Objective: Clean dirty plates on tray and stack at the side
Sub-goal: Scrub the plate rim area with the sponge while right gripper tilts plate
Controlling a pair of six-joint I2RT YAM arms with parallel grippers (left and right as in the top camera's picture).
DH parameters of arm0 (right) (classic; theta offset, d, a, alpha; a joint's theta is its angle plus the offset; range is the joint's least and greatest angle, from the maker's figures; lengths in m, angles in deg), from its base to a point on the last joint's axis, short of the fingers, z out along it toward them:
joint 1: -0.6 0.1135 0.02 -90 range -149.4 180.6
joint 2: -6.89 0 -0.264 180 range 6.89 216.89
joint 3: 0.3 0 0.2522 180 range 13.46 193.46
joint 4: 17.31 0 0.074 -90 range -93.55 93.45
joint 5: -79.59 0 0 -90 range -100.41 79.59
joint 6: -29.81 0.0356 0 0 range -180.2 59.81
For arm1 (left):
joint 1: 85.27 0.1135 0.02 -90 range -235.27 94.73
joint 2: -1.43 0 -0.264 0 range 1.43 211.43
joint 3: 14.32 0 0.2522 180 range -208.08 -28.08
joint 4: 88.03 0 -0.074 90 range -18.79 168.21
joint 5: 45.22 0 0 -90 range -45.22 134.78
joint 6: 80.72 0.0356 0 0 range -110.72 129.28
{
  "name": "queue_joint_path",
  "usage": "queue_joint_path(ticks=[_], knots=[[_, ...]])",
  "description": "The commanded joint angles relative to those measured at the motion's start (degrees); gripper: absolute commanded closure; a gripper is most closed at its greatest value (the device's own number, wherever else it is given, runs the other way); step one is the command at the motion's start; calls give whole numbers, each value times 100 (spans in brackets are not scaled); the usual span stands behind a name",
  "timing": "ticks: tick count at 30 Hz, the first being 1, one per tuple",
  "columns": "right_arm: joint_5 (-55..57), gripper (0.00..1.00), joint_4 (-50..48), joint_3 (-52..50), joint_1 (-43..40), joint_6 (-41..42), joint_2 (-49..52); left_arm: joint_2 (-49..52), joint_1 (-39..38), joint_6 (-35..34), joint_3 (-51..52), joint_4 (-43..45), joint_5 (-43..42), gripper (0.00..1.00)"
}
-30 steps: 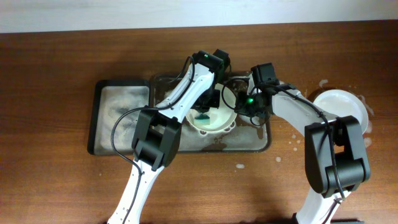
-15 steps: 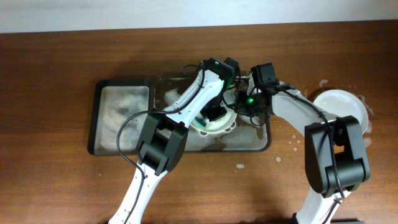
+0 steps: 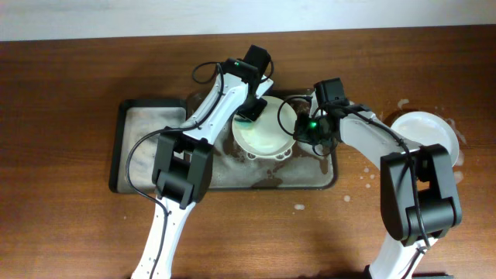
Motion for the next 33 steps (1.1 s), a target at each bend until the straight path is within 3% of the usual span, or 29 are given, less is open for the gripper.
queue_joint_path(ticks=[1, 5, 13, 14, 15, 17, 19, 23, 27, 31, 33], knots=[[177, 96, 46, 22, -15, -66, 42, 192, 133, -1349, 177, 125, 1449, 99], [177, 96, 42, 22, -15, -63, 42, 24, 120, -2131, 144, -31, 2057, 100], [-96, 94, -22, 57, -31, -310, 35, -1010, 122, -2168, 37, -229, 1823, 99], [-470, 77, -24, 190, -83, -584, 35, -1008, 122, -2168, 79, -398, 1410, 100], [-905, 49, -24, 446, -129, -907, 35, -1008, 136, -2221, 107, -551, 1246, 100], [-898, 34, -129, 754, -83, -1119, 35, -1034, 210, -2409, 105, -632, 1224, 100], [-876, 30, -535, 776, 33, -1117, 66, -1115, 310, -2533, 103, -671, 1060, 100], [-393, 31, -802, 774, 494, -1091, 522, -1268, 444, -2531, 101, -754, 927, 100], [645, 54, -837, 772, 780, -42, 728, -1266, 448, -2533, 101, -820, 927, 100], [739, 66, -826, 772, 778, 382, 1045, -1266, 448, -2533, 101, -833, 927, 100], [730, 84, -798, 772, 780, 483, 1049, -1266, 448, -2533, 101, -841, 929, 100]])
